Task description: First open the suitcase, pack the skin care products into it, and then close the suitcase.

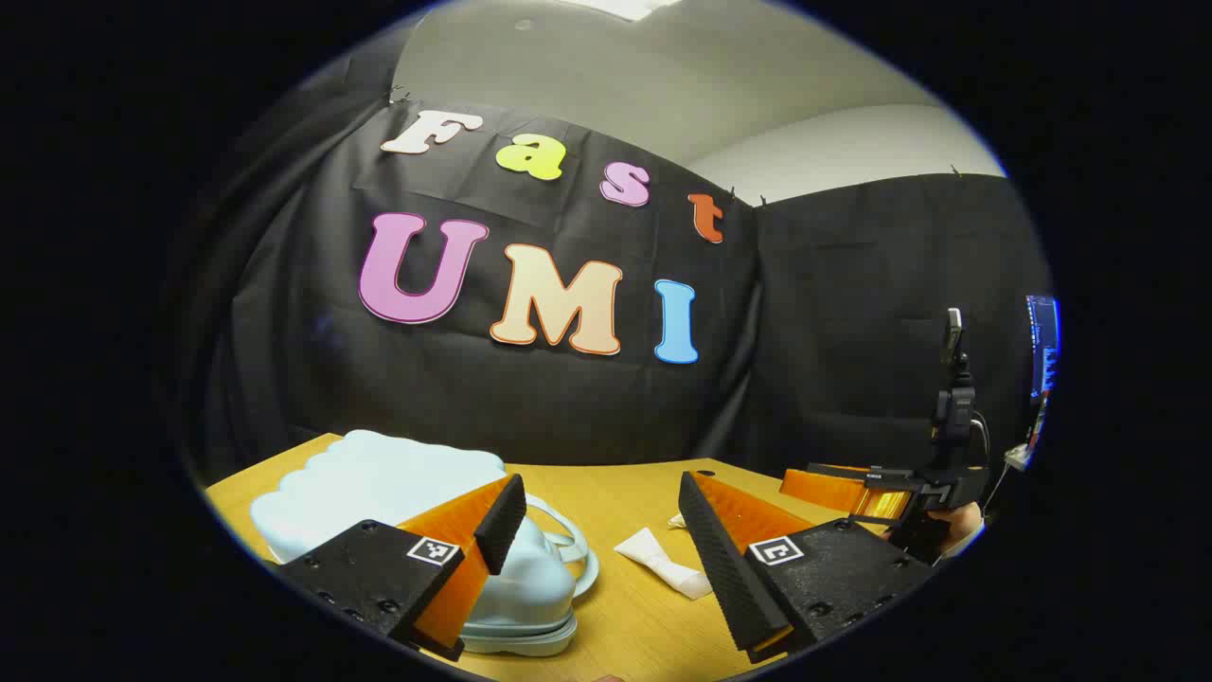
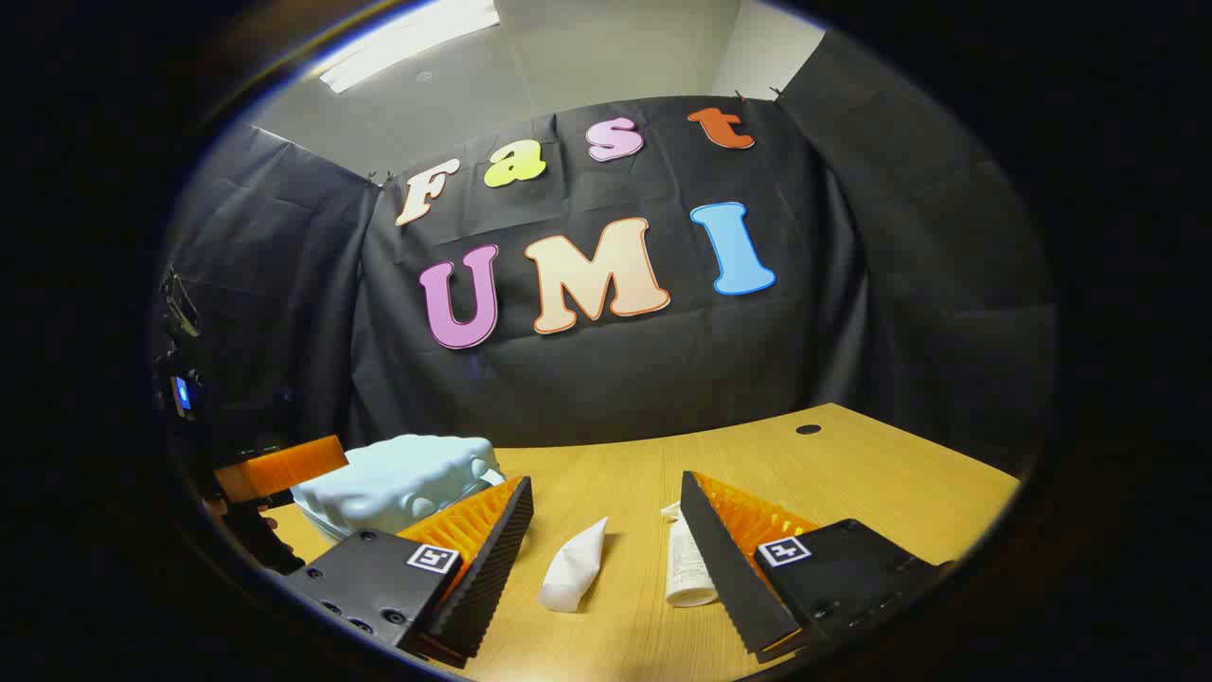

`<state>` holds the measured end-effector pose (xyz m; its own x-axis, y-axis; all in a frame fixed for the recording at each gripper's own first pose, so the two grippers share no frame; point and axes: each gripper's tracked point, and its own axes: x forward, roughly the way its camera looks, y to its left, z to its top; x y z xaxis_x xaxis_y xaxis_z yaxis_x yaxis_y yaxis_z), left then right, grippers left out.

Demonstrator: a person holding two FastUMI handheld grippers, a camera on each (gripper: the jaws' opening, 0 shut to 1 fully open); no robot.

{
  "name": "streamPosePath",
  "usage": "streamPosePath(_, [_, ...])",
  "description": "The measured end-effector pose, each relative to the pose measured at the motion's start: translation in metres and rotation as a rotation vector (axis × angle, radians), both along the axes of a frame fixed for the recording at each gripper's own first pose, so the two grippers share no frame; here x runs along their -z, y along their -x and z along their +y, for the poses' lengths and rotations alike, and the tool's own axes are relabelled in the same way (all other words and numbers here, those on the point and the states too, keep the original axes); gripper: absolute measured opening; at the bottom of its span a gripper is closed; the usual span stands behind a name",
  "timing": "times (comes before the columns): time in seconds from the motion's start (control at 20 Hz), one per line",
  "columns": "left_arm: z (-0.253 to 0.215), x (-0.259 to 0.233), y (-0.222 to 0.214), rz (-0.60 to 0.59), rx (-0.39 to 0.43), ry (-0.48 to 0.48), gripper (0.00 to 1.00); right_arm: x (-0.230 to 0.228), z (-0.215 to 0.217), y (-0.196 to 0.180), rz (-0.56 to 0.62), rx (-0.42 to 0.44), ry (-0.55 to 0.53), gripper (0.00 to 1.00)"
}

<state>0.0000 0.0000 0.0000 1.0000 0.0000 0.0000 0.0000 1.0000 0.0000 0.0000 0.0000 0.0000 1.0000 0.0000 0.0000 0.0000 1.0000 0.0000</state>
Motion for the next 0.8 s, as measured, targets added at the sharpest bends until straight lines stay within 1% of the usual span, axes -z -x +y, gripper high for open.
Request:
streamPosePath(0.1, [0.003, 0.003, 0.001, 0.011, -0.013, -0.001, 0.94, 0.002, 0.003, -0.001, 0.004, -0.007, 0.008, 0.98])
streamPosePath(0.25, [0.006, 0.004, 0.003, 0.019, -0.026, 0.002, 0.95, 0.006, 0.005, 0.0, 0.016, -0.017, 0.014, 0.98])
streamPosePath(0.6, [-0.003, 0.009, 0.002, 0.044, -0.005, 0.013, 0.95, 0.011, -0.002, 0.007, 0.036, -0.002, 0.016, 0.98])
streamPosePath(0.65, [-0.003, 0.007, 0.002, 0.043, -0.003, 0.013, 0.95, 0.013, -0.005, 0.007, 0.041, 0.007, 0.016, 0.96])
streamPosePath(0.7, [-0.003, 0.007, 0.002, 0.042, -0.003, 0.011, 0.95, 0.012, -0.006, 0.007, 0.042, 0.009, 0.015, 0.98])
streamPosePath(0.8, [-0.001, 0.007, 0.002, 0.043, -0.008, 0.008, 0.95, 0.01, -0.001, 0.009, 0.042, 0.001, 0.011, 0.98])
